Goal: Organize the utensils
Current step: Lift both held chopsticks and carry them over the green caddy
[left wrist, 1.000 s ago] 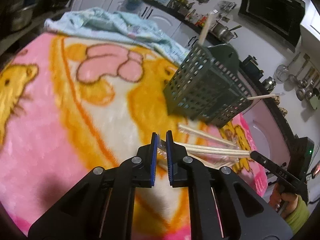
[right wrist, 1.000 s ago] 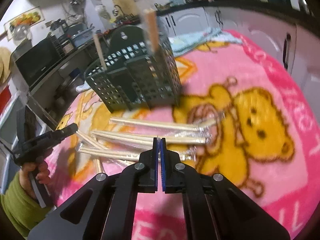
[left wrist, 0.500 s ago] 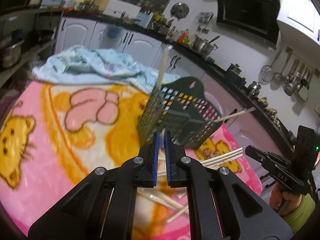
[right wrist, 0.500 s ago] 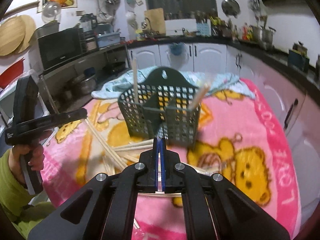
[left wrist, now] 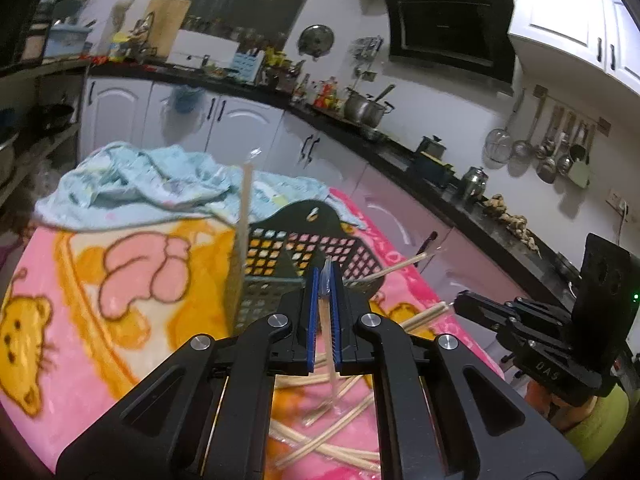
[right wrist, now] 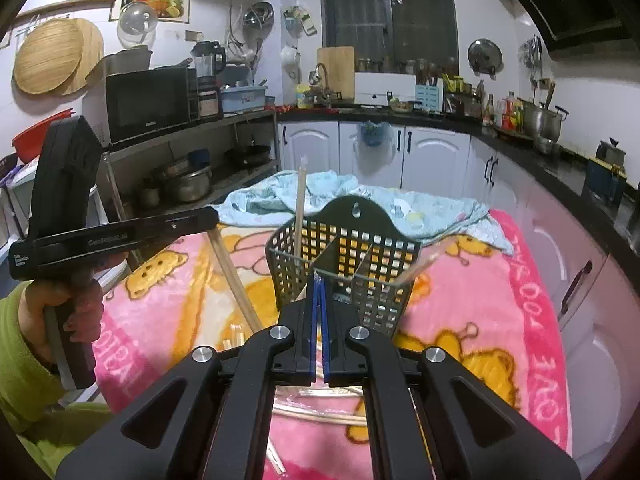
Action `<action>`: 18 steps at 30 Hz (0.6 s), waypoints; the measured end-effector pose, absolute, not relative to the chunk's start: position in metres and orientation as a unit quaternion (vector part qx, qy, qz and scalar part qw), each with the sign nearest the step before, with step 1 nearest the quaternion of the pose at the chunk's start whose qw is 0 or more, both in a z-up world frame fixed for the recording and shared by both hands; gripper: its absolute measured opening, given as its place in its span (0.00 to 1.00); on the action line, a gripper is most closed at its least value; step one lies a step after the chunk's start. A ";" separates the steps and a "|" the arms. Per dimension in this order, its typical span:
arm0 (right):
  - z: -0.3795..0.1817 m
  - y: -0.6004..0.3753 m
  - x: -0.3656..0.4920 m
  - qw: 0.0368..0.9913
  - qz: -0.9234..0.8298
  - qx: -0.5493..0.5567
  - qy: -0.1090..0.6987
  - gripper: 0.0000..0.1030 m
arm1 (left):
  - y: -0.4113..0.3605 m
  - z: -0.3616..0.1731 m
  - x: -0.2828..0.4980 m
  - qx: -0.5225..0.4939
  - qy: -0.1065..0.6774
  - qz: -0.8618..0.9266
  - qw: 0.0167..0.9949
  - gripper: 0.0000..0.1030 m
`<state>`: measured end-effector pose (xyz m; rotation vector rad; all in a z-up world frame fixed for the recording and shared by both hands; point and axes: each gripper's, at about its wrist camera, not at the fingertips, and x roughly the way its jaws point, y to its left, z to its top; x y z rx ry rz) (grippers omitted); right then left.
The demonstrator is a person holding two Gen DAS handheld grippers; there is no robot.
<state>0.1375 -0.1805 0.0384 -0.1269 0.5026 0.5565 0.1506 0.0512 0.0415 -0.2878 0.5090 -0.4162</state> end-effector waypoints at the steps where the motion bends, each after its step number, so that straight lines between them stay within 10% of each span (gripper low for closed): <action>1: 0.040 -0.181 0.137 0.929 0.272 -0.062 0.243 0.02 | 0.049 0.045 0.151 -0.139 0.245 -0.207 0.937 0.03; 18: 0.094 -0.197 0.130 0.946 0.262 -0.056 0.181 0.02 | 0.027 0.114 0.149 -0.118 0.174 -0.238 0.948 0.03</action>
